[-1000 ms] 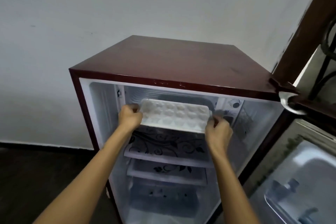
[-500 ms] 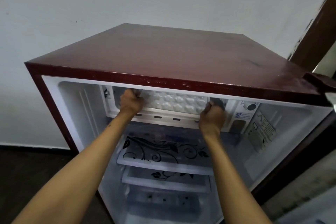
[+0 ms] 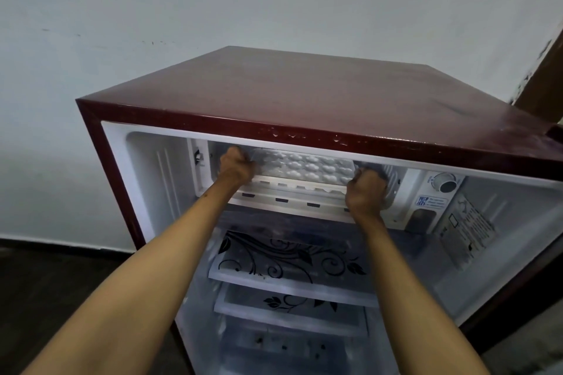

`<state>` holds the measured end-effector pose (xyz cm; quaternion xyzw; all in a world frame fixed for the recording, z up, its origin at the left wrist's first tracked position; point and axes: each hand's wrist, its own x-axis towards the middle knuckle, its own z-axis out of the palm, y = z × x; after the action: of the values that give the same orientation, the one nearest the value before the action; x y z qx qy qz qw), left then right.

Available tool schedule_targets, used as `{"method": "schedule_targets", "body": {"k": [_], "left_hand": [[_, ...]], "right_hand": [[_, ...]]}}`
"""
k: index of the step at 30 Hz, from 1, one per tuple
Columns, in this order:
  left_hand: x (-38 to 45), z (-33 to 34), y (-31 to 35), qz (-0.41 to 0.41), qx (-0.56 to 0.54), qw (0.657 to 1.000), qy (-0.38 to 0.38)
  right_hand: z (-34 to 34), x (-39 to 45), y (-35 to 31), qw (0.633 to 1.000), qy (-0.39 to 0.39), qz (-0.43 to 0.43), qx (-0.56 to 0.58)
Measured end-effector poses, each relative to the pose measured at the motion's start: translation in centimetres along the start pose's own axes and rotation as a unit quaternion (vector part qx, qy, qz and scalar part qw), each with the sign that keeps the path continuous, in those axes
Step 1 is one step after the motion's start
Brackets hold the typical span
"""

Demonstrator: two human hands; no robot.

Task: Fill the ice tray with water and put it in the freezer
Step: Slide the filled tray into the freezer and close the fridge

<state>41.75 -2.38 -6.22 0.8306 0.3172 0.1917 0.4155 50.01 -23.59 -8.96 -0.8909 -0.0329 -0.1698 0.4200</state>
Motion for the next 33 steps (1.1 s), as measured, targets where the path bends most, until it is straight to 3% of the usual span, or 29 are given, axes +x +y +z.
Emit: {"method": "schedule_targets", "body": {"k": [4,7,11,15,18,25,33], "left_hand": [[-0.6,-0.3,0.5,-0.004,0.013,1.0,-0.006],[-2.8,-1.1,1.4,0.015,0.043,0.998,0.037],[-7.9,-1.9,2.3,0.093,0.016,0.994,0.047],[-14.7,-3.1,3.1,0.165,0.017,0.985,0.055],[-20.1,-4.1,3.4,0.169,0.035,0.982,0.071],[-34.6,-5.1,3.0,0.161,0.073,0.984,0.016],[-50.5,-5.0,3.2,0.254,-0.028,0.966,-0.04]], "right_hand": [[-0.5,-0.4,-0.5,1.0,-0.008,-0.006,-0.01],[-1.7,-1.3,-1.2,0.999,-0.033,0.003,-0.031],[-4.7,-4.3,-2.6,0.998,-0.058,0.021,-0.027],[-8.3,-8.9,-3.8,0.998,-0.055,-0.032,0.014],[-11.3,-12.9,-4.1,0.997,-0.036,-0.049,0.043],[-21.0,-24.4,-2.1,0.99,0.018,-0.085,0.112],[-34.5,-36.4,2.8,0.975,0.14,-0.1,0.137]]}}
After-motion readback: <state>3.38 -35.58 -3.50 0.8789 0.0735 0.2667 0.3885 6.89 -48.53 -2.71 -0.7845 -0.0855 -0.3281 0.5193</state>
